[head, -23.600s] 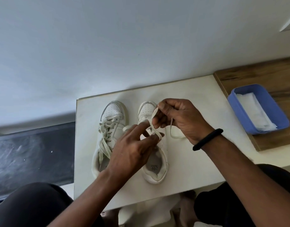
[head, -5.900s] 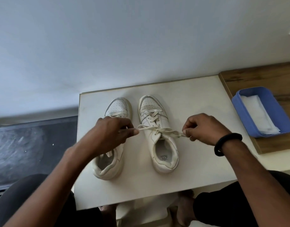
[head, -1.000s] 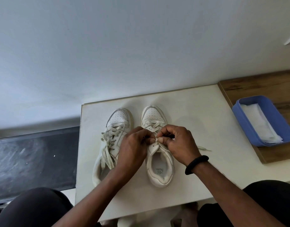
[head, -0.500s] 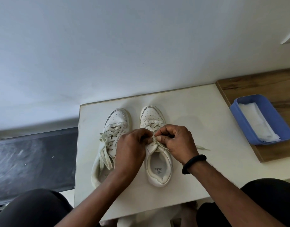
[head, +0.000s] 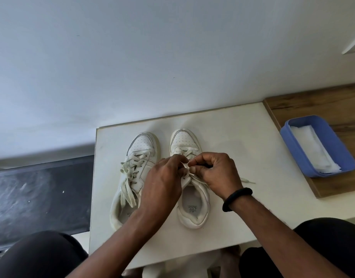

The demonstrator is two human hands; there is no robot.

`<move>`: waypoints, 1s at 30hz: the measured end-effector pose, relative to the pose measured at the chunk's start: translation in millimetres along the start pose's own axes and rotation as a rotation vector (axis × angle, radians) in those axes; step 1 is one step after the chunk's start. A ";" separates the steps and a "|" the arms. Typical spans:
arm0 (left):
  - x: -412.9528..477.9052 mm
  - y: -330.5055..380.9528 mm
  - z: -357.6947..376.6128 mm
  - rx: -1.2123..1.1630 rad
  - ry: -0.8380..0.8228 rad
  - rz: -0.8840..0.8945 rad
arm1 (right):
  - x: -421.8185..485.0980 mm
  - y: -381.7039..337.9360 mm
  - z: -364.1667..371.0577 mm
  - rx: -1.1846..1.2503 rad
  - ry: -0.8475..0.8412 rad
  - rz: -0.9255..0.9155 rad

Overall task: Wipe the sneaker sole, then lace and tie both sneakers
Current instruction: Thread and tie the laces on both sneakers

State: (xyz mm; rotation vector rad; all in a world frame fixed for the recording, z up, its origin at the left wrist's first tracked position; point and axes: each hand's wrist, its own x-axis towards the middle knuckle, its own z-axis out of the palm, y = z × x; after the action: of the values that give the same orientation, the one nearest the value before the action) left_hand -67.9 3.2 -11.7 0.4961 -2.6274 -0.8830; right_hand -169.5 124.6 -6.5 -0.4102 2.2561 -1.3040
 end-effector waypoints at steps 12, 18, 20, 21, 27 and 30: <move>10.5 -18.9 -10.5 0.030 -0.168 0.191 | -30.4 -30.8 -9.7 -0.632 -0.055 -0.131; 12.8 -26.1 -10.2 0.131 -0.199 0.277 | -28.4 -29.9 -3.4 -0.656 -0.022 -0.159; 13.4 -29.9 -8.5 0.151 -0.200 0.297 | -26.8 -32.2 -5.6 -0.646 -0.031 -0.150; 13.4 -30.7 -8.2 0.171 -0.199 0.304 | -26.7 -34.3 -7.4 -0.643 -0.039 -0.141; 11.2 -25.9 -11.7 0.293 -0.169 0.364 | -31.7 -41.1 -23.4 -0.702 -0.174 -0.079; 12.8 -30.0 -12.5 0.280 -0.188 0.338 | -33.6 -40.1 -29.3 -0.697 -0.240 -0.037</move>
State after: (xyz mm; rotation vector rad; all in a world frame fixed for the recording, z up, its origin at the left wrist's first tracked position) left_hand -67.5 -31.1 -18.5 0.0252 -2.9034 -0.4787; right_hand -157.4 142.1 49.6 -0.7994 2.4357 -0.4079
